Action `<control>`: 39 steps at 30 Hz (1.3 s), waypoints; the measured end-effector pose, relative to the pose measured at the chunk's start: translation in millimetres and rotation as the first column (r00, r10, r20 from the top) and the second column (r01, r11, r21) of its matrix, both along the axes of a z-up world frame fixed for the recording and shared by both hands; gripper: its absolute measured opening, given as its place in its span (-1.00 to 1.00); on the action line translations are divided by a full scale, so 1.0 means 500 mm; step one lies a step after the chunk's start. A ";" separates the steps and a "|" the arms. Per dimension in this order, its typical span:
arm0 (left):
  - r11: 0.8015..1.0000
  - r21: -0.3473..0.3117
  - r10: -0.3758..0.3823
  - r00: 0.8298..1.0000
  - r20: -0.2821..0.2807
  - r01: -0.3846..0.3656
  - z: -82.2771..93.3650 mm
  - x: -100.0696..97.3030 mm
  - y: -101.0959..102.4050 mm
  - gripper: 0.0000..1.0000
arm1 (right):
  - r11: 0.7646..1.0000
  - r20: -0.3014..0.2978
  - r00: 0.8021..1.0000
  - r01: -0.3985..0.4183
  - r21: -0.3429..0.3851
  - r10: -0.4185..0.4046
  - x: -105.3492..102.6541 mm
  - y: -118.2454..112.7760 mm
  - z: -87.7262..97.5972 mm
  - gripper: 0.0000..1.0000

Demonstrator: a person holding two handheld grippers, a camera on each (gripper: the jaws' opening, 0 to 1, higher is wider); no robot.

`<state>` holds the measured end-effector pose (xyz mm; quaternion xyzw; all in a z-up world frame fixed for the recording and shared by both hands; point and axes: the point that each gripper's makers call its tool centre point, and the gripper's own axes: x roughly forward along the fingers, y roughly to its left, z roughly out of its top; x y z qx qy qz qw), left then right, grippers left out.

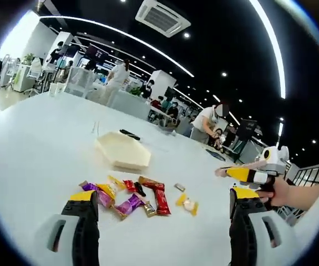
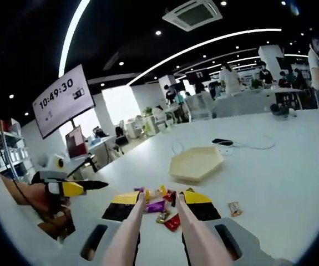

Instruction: Place the target food into the container with the food tongs after gripping and lifting it, then release it inside without dropping or visibly crushing the food.

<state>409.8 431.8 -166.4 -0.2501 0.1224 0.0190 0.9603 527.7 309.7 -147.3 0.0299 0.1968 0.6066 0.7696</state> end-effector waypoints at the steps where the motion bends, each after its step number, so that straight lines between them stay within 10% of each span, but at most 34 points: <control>1: 1.000 0.002 -0.004 1.000 -0.007 0.004 -0.003 0.000 -0.001 0.99 | 1.000 0.003 1.000 0.002 -0.013 -0.002 0.000 -0.001 -0.007 -0.45; 15: 0.992 -0.107 -0.066 0.998 -0.004 0.065 -0.007 -0.011 -0.020 0.99 | 0.987 0.019 0.995 0.098 -0.124 -0.096 0.032 -0.034 -0.068 -0.45; 39: 0.997 0.057 -0.040 0.998 -0.057 0.043 -0.028 -0.025 0.012 0.99 | 0.967 0.012 0.992 0.123 -0.224 -0.124 0.077 -0.053 -0.132 -0.43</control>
